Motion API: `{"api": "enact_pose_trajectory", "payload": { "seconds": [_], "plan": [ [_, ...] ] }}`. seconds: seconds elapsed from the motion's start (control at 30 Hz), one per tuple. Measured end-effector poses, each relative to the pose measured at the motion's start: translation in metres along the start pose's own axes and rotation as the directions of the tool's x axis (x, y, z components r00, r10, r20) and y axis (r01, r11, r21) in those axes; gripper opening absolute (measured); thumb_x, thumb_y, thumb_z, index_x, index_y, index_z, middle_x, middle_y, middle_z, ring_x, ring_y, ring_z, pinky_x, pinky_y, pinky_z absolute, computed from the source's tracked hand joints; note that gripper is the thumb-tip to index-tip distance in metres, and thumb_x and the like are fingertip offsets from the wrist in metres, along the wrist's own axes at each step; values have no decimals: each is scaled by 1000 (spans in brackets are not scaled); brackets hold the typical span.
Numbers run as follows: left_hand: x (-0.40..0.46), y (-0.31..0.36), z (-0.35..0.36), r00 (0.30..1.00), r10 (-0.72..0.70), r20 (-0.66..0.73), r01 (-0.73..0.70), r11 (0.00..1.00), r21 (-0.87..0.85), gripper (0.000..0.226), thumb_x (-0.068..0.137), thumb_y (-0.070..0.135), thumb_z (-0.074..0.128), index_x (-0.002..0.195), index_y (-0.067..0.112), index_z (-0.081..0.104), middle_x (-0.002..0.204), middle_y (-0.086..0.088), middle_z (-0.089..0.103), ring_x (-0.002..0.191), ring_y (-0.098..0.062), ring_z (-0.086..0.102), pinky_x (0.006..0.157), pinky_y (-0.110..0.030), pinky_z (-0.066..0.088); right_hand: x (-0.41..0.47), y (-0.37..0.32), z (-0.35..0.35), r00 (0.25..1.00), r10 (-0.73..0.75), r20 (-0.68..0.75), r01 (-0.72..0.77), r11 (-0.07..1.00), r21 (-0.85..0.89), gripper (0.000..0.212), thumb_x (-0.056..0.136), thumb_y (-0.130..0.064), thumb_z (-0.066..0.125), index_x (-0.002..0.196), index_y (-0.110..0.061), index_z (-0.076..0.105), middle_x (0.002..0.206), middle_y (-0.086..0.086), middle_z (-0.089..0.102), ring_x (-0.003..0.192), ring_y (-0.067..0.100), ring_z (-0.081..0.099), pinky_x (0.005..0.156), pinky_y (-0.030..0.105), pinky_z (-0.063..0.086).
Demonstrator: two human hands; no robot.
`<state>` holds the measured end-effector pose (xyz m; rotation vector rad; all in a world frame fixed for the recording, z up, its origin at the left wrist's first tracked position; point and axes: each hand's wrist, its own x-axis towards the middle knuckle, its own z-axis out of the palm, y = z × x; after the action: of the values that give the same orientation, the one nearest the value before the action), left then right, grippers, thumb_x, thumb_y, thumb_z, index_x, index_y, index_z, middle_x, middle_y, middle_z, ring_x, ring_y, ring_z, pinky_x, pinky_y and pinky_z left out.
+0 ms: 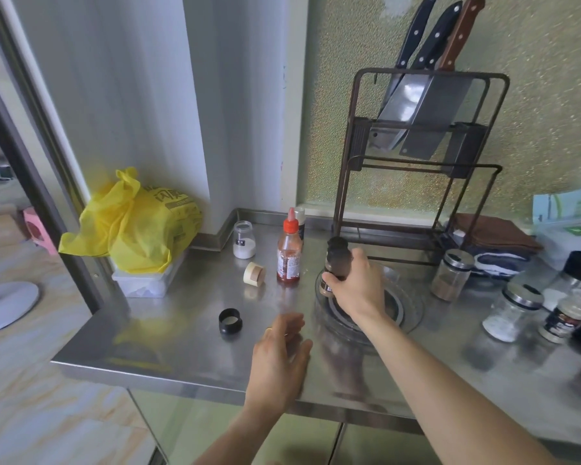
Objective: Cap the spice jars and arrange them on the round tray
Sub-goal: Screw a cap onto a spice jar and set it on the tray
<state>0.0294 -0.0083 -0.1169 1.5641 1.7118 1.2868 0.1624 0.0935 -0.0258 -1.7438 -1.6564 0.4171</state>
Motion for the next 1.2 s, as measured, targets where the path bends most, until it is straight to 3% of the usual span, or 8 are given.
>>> {"api": "enact_pose_trajectory", "payload": {
  "seconds": [0.13, 0.3, 0.43, 0.5, 0.6, 0.73, 0.9, 1.2],
  "plan": [
    [3, 0, 3, 1000, -5, -10, 5, 1000, -1, 31, 91, 16, 70, 120, 24, 64, 113, 9, 74, 104, -1, 71, 96, -25, 56, -1, 6, 12, 1000, -22, -14, 22, 1000, -18, 45, 83, -25, 84, 113, -9, 54, 108, 13, 75, 103, 36, 70, 75, 34, 49],
    [2, 9, -5, 998, -53, -26, 51, 994, -101, 26, 91, 16, 72, 115, 24, 67, 107, 10, 76, 96, -1, 73, 92, -27, 59, -6, 7, 11, 998, -44, -36, 43, 998, -37, 50, 80, -27, 85, 113, -12, 51, 109, 12, 73, 101, 36, 70, 73, 36, 52],
    [12, 19, -44, 982, 14, -191, -40, 991, -131, 16, 92, 16, 73, 104, 26, 72, 91, 12, 77, 84, -3, 72, 78, -17, 58, -26, -9, 5, 912, -316, -260, 324, 946, -14, 34, 82, -19, 81, 104, -13, 55, 100, 3, 64, 79, 22, 64, 65, 29, 44],
    [31, 16, -72, 956, 17, -293, -54, 991, -120, 11, 94, 17, 70, 100, 25, 72, 87, 11, 76, 79, -5, 70, 72, -12, 53, -41, -25, 11, 892, -434, -128, 442, 896, 38, 24, 85, -17, 78, 99, -17, 59, 95, -3, 66, 76, 11, 60, 68, 30, 50],
    [70, -3, -109, 932, -53, -358, 33, 998, -61, 18, 95, 12, 64, 108, 22, 70, 95, 14, 73, 83, -2, 68, 70, -5, 47, -63, -39, 37, 856, -471, 212, 470, 881, 57, 30, 88, -37, 75, 112, -26, 61, 113, -11, 67, 91, 5, 59, 80, 27, 50],
    [111, -32, -126, 951, -125, -281, 161, 981, 109, 28, 93, 12, 63, 120, 16, 70, 110, 1, 74, 102, -19, 70, 89, -29, 53, -80, -55, 78, 775, -487, 403, 503, 861, 72, 59, 86, -53, 70, 136, -28, 52, 135, -4, 58, 121, 21, 56, 100, 37, 49],
    [151, -32, -120, 970, -154, -187, 188, 966, 179, 44, 86, 26, 67, 129, 17, 63, 123, -3, 70, 117, -26, 66, 102, -43, 52, -79, -57, 107, 750, -524, 403, 561, 827, 30, 37, 96, -30, 61, 132, -29, 54, 125, -1, 59, 119, 26, 52, 100, 34, 44],
    [236, -18, -89, 980, -184, -74, 196, 951, 239, 71, 90, 32, 73, 147, 2, 44, 141, -15, 60, 131, -34, 56, 105, -39, 45, -67, -44, 102, 759, -514, 399, 539, 840, 56, 36, 91, -35, 62, 125, -30, 50, 127, -12, 50, 120, 15, 50, 96, 25, 39]
  ]
}}
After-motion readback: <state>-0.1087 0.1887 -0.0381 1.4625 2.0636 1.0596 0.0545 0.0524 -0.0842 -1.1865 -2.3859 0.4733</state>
